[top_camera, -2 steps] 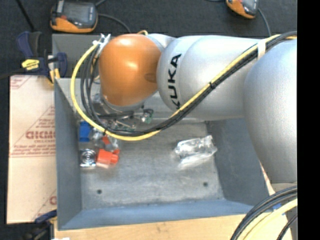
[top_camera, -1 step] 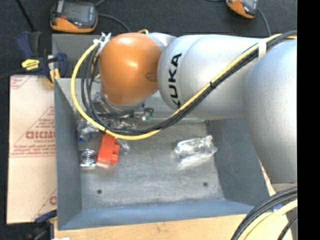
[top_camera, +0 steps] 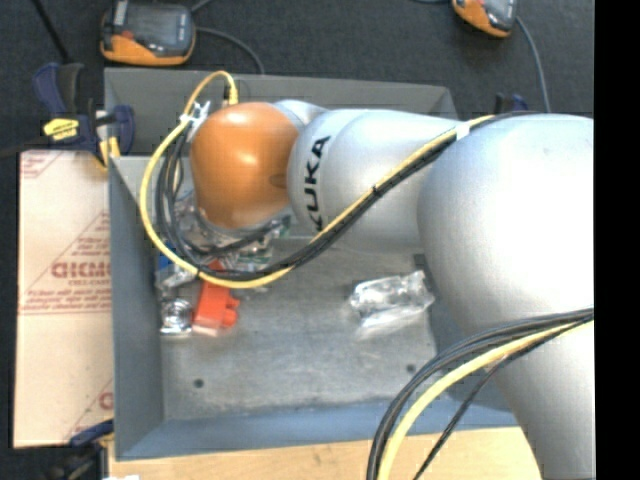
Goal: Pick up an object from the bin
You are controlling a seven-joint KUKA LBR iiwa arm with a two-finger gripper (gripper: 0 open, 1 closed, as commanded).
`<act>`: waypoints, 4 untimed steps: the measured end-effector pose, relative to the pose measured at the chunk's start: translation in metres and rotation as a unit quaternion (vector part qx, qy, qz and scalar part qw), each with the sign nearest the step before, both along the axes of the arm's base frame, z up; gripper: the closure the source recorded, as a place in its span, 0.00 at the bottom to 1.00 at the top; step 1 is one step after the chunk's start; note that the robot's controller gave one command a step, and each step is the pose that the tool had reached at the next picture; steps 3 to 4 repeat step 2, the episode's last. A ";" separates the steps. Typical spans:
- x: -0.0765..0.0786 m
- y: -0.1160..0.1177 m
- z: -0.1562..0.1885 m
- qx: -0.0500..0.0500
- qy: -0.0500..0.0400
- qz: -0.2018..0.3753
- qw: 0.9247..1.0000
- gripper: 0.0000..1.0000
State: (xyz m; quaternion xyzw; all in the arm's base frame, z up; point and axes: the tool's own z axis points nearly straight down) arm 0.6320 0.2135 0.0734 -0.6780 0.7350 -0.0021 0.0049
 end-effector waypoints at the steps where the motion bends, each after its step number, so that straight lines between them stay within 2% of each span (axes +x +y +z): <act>1: 0.002 0.000 0.005 0.000 -0.002 -0.002 1.000 1.00; 2: 0.004 0.006 0.138 0.001 -0.001 0.005 1.000 1.00; 4: 0.004 0.006 0.138 0.001 -0.001 0.005 1.000 1.00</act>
Offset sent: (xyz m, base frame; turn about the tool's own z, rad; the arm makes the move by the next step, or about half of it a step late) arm 0.0000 0.0000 0.0000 0.0000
